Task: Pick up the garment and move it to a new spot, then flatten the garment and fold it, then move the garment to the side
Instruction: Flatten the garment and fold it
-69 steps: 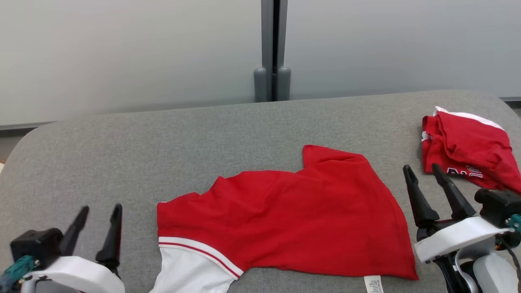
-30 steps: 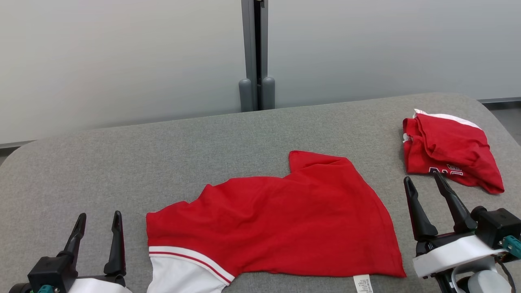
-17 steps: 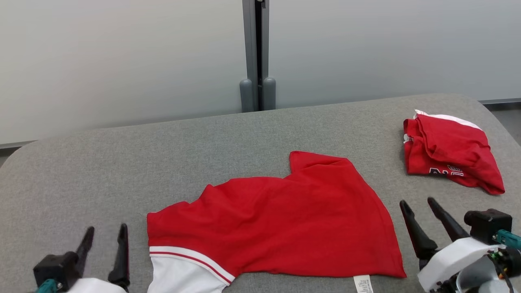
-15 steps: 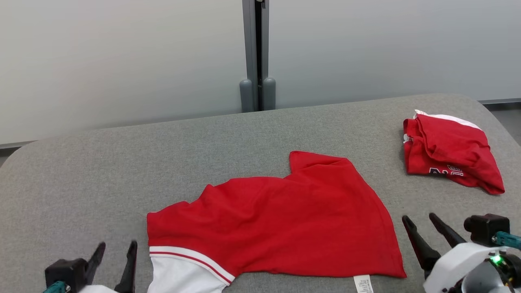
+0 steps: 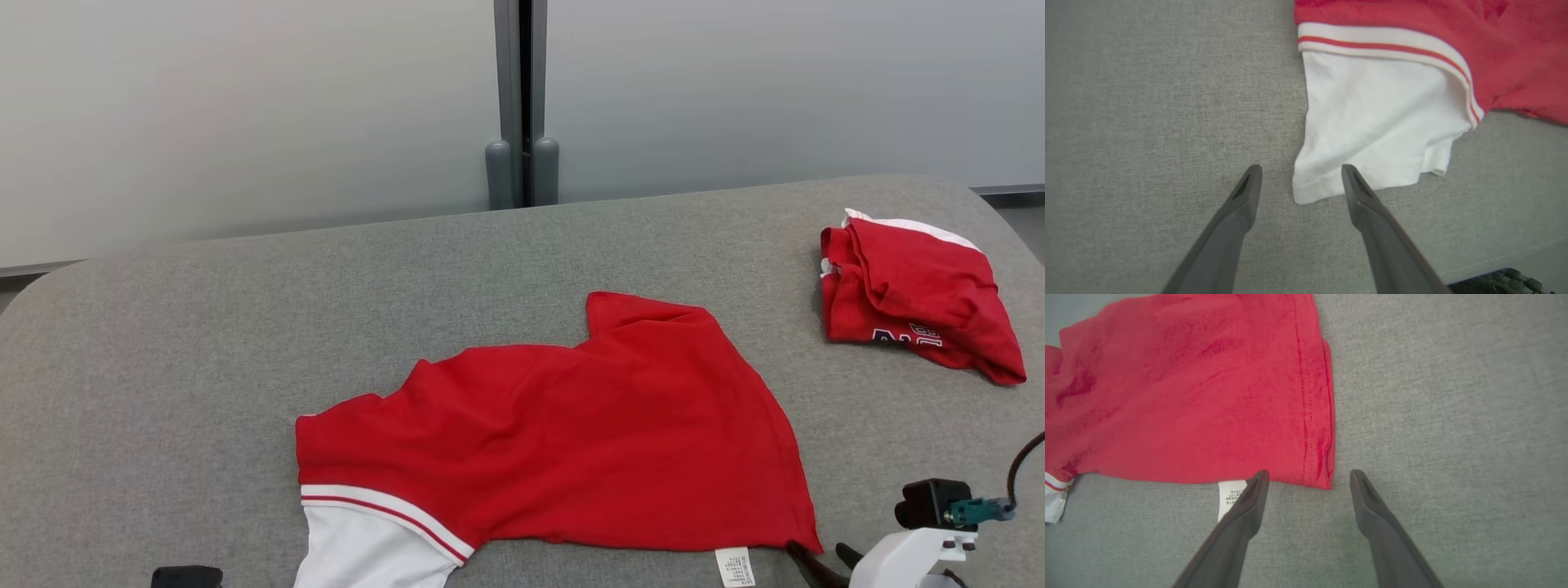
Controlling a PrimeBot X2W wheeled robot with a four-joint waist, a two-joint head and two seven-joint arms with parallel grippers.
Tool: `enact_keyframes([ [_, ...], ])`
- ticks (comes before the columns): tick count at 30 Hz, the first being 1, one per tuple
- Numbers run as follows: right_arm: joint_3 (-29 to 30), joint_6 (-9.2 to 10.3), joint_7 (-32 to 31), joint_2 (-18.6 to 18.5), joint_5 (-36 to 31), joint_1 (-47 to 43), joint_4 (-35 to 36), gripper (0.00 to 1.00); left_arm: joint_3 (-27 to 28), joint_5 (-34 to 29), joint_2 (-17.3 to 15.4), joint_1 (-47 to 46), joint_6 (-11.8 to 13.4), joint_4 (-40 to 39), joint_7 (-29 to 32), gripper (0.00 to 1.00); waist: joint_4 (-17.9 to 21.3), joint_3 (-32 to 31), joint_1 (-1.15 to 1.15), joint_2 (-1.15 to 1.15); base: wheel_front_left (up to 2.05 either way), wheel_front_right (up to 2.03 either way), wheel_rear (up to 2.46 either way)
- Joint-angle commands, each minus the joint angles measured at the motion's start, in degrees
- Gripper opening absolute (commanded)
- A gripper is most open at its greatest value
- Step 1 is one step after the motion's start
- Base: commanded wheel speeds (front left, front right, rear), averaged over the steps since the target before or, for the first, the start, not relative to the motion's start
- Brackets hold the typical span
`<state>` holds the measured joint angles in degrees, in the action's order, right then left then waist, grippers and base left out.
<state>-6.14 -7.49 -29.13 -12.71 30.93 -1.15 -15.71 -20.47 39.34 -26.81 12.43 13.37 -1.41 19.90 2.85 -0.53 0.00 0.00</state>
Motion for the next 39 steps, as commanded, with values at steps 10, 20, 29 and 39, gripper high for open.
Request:
enact_keyframes([
  [10,1.2,0.0,-2.0,2.5,-1.1,2.4,-3.4,1.0,-2.5,1.4,2.0,-5.3,-3.8,6.7,1.0,1.0,-0.7,2.5,0.0,0.0,0.0,0.0,0.0],
  [20,1.7,0.0,0.9,3.4,-1.8,4.9,-5.8,1.0,-3.8,2.2,3.7,-8.3,-6.2,12.9,0.3,1.0,-0.9,3.7,0.0,0.0,0.0,0.0,0.0],
  [29,-0.1,0.0,1.4,3.9,-0.3,6.1,-9.3,0.0,-4.8,3.3,4.4,-9.1,-8.1,15.6,1.1,0.15,-1.4,3.8,0.0,0.0,0.0,0.0,0.0],
  [39,-2.8,0.0,10.2,2.7,9.0,7.6,-3.0,0.0,-2.4,3.1,2.2,-8.8,-7.9,7.9,-1.9,0.0,-1.7,2.3,0.0,0.0,0.0,0.0,0.0],
])
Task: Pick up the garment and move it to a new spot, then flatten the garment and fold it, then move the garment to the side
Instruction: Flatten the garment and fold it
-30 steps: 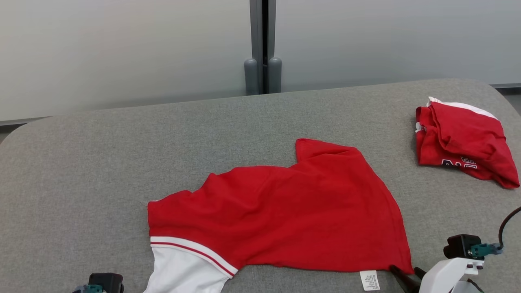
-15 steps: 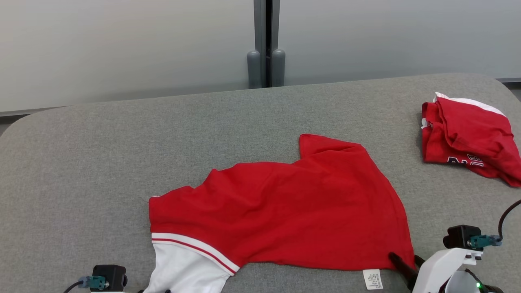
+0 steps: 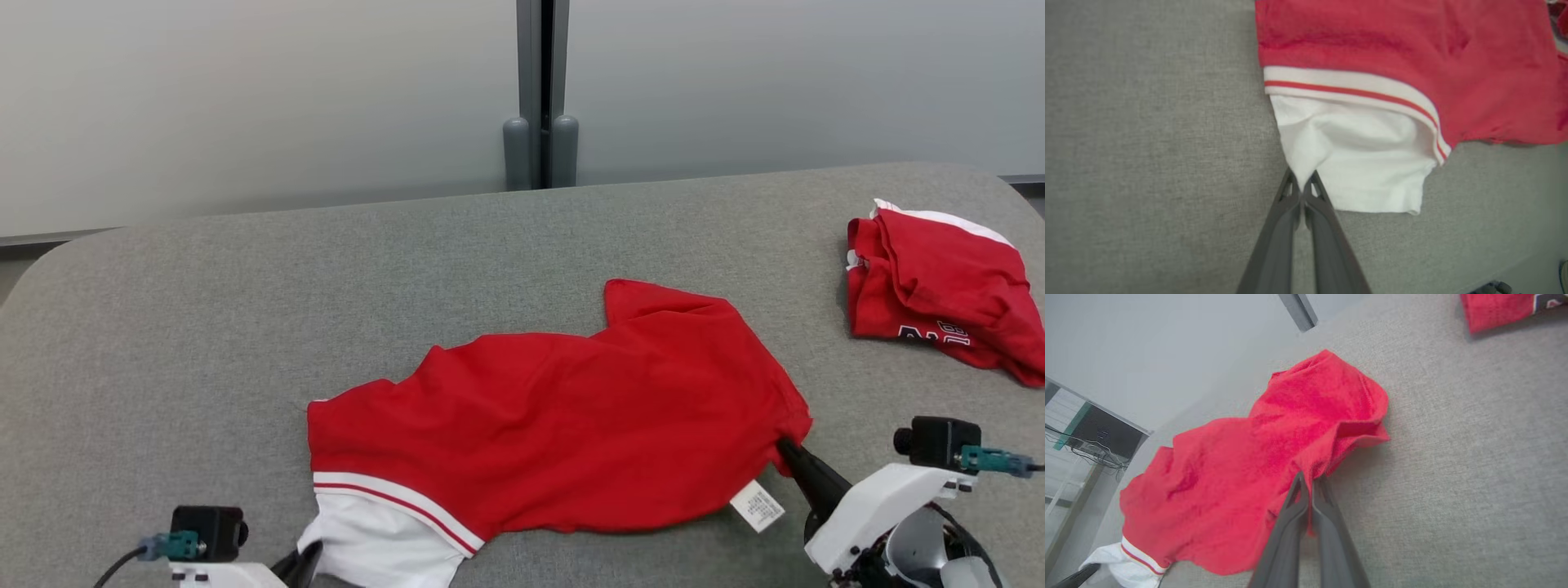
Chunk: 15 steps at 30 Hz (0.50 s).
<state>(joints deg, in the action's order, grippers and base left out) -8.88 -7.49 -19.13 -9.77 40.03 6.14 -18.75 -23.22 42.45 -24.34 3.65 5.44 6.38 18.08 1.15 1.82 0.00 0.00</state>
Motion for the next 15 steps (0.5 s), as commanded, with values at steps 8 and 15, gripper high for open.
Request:
enact_keyframes([
  [8,-1.5,0.0,6.5,-3.5,9.9,7.6,7.3,0.0,2.8,-2.7,-5.3,-8.8,-0.1,-12.8,2.4,0.0,0.1,2.7,0.0,0.0,0.0,0.0,0.0],
  [15,-5.0,0.0,7.6,-8.0,14.3,25.4,4.8,0.0,3.3,-4.7,-5.1,-31.4,-4.5,-5.7,4.9,0.0,0.6,12.6,0.0,0.0,0.0,0.0,0.0],
])
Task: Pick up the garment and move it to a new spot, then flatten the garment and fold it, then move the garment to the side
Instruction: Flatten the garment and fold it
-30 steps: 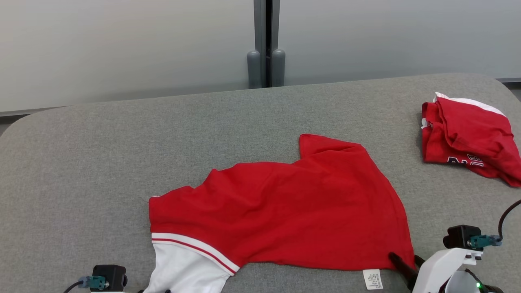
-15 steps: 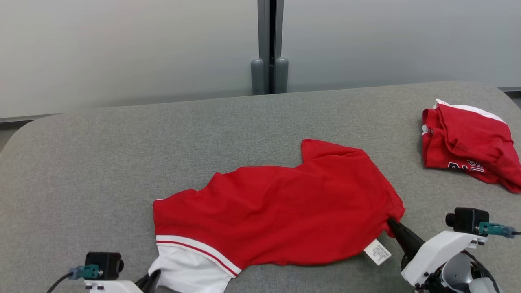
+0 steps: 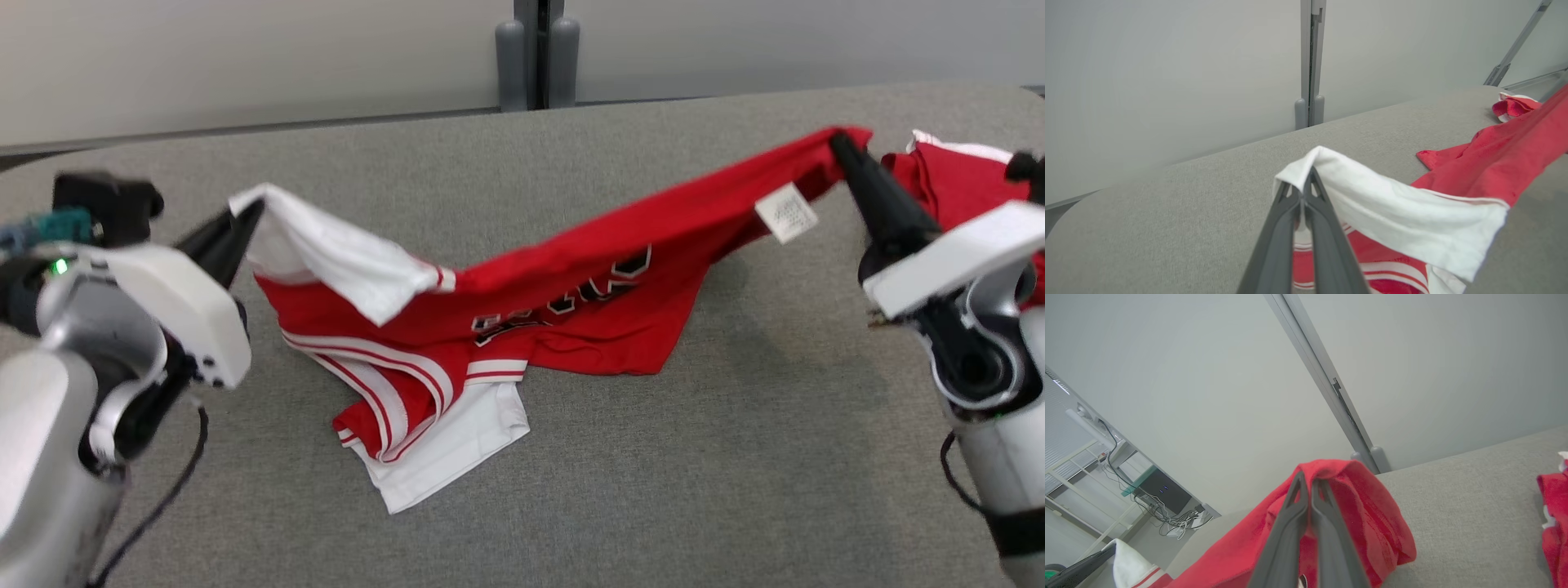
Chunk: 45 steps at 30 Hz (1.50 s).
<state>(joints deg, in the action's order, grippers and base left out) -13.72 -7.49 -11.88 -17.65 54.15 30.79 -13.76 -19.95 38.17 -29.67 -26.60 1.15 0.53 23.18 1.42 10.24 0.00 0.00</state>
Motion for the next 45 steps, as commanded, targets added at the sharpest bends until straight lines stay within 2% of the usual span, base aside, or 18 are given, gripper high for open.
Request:
enact_keyframes([
  [1,-0.7,0.0,0.6,-0.8,0.7,3.8,-1.1,0.0,-0.2,-1.5,0.2,-5.0,-1.0,2.1,-0.5,0.0,0.4,5.9,0.0,0.0,0.0,0.0,0.0],
  [7,-4.8,0.0,3.7,-3.9,4.3,21.4,-7.5,0.0,-1.4,-5.0,2.9,-26.7,-5.3,14.3,-3.1,0.0,0.4,14.0,0.0,0.0,0.0,0.0,0.0],
  [15,-10.2,0.0,10.0,-6.7,9.2,39.6,-13.9,0.0,-1.0,-8.8,5.9,-50.6,-6.6,29.0,-10.0,0.0,0.6,19.9,0.0,0.0,0.0,0.0,0.0],
  [23,-14.0,0.0,15.5,-8.8,12.4,50.2,-17.5,0.0,-1.0,-10.4,7.8,-64.8,-7.1,39.2,-14.9,0.0,0.7,20.8,0.0,0.0,0.0,0.0,0.0],
  [27,-16.8,0.0,17.1,-9.5,14.3,52.3,-19.0,0.0,-2.1,-10.4,8.7,-68.5,-7.8,43.7,-16.9,0.0,0.5,19.9,0.0,0.0,0.0,0.0,0.0],
  [30,-19.7,0.0,17.1,-10.2,15.7,51.3,-19.9,0.0,-2.5,-9.1,9.1,-68.9,-8.2,46.3,-17.9,0.0,0.1,18.9,0.0,0.0,0.0,0.0,0.0],
  [36,-26.7,0.0,16.5,-11.3,19.0,43.9,-20.0,0.0,-6.8,-4.1,9.0,-60.1,-8.6,48.4,-14.8,0.0,-0.9,14.1,0.0,0.0,0.0,0.0,0.0],
  [42,-34.1,0.0,13.9,-13.5,22.6,33.3,-19.2,0.0,-13.8,5.1,3.4,-44.8,-8.6,41.8,-7.5,0.0,-1.5,6.0,0.0,0.0,0.0,0.0,0.0],
  [45,-38.1,0.0,10.8,-14.7,24.5,27.9,-18.0,0.0,-18.4,10.7,-1.4,-35.6,-8.6,35.4,0.0,0.0,-1.4,1.3,0.0,0.0,0.0,0.0,0.0],
])
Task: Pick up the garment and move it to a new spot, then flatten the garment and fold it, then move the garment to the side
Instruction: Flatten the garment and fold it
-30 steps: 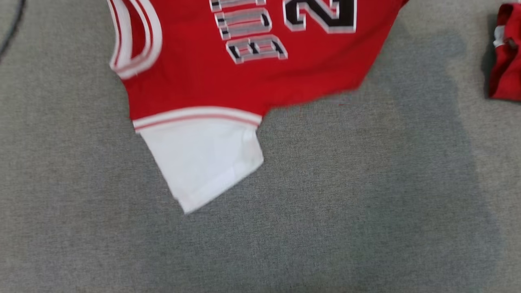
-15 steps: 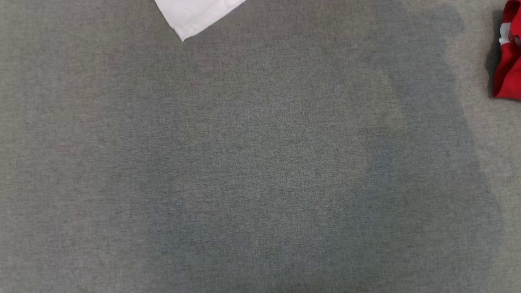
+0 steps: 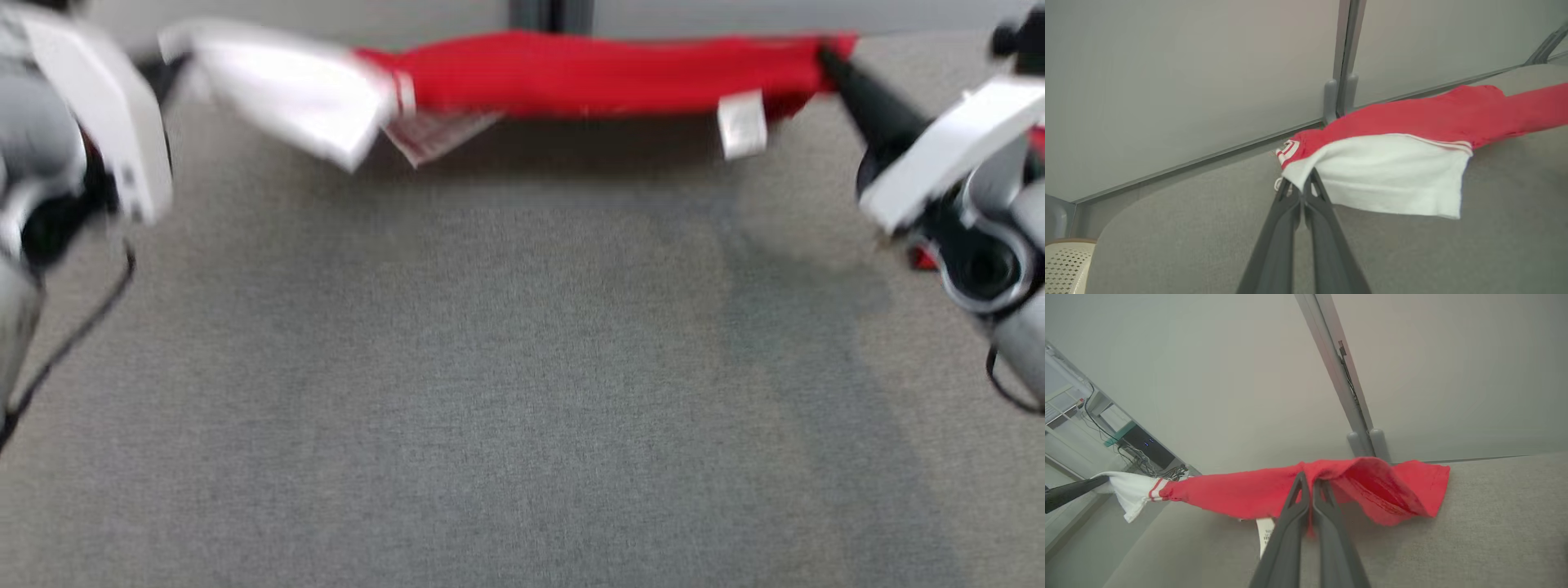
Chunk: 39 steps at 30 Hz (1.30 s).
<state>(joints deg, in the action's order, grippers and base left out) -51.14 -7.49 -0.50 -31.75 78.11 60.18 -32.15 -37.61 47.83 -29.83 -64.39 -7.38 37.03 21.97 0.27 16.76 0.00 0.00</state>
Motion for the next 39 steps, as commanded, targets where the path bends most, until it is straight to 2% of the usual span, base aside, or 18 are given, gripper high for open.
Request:
enact_keyframes([
  [1,-1.9,0.0,-1.7,-1.3,1.0,-3.1,0.7,0.0,-2.1,2.8,-3.3,4.9,-0.1,-3.6,3.9,0.0,-0.2,-6.6,0.0,0.0,0.0,0.0,0.0],
  [8,-9.7,0.0,-10.3,-5.5,3.7,-12.9,3.6,0.0,-6.5,14.2,-15.8,21.8,0.5,-20.4,18.8,0.0,0.1,-14.0,0.0,0.0,0.0,0.0,0.0],
  [14,-14.7,0.0,-17.6,-9.5,5.3,-18.9,7.2,0.0,-7.8,22.1,-23.9,33.6,6.2,-35.2,26.9,0.0,1.0,-16.4,0.0,0.0,0.0,0.0,0.0],
  [15,-14.7,0.0,-17.6,-9.5,5.3,-18.9,7.2,0.0,-7.8,22.1,-23.9,33.6,6.2,-35.2,26.9,0.0,1.0,-16.4,0.0,0.0,0.0,0.0,0.0],
  [20,-17.1,0.01,-23.0,-13.9,6.9,-23.2,11.9,0.0,-8.2,26.2,-29.2,40.6,11.0,-45.4,28.9,0.0,1.5,-17.1,0.0,0.0,0.0,0.0,0.0],
  [21,-17.8,0.01,-24.7,-15.9,7.3,-24.8,13.8,0.0,-8.4,28.1,-30.9,43.1,12.5,-48.5,29.3,0.0,1.8,-17.4,0.0,0.0,0.0,0.0,0.0],
  [25,-18.5,0.01,-27.6,-20.5,7.9,-27.6,18.1,0.0,-8.4,31.0,-34.9,47.2,15.0,-53.6,30.0,0.0,2.2,-17.6,0.0,0.0,0.0,0.0,0.0],
  [29,-18.6,0.02,-29.3,-24.4,8.8,-29.7,22.0,0.0,-7.5,33.5,-37.7,49.7,16.5,-57.1,29.2,0.0,2.3,-17.6,0.0,0.0,0.0,0.0,0.0],
  [32,-17.8,0.02,-29.3,-26.1,9.0,-30.0,23.7,0.0,-6.9,34.6,-38.7,50.2,17.1,-58.8,28.8,0.0,2.5,-17.1,0.0,0.0,0.0,0.0,0.0],
  [35,-16.6,0.02,-28.8,-25.8,8.8,-28.9,24.1,0.0,-6.5,34.6,-38.2,49.0,17.5,-59.5,29.0,0.0,2.8,-15.7,0.0,0.0,0.0,0.0,0.0],
  [39,-15.0,0.02,-29.4,-24.1,8.5,-26.6,23.1,0.0,-5.9,33.0,-36.0,45.3,17.6,-58.4,30.4,0.0,3.4,-13.4,0.0,0.0,0.0,0.0,0.0],
])
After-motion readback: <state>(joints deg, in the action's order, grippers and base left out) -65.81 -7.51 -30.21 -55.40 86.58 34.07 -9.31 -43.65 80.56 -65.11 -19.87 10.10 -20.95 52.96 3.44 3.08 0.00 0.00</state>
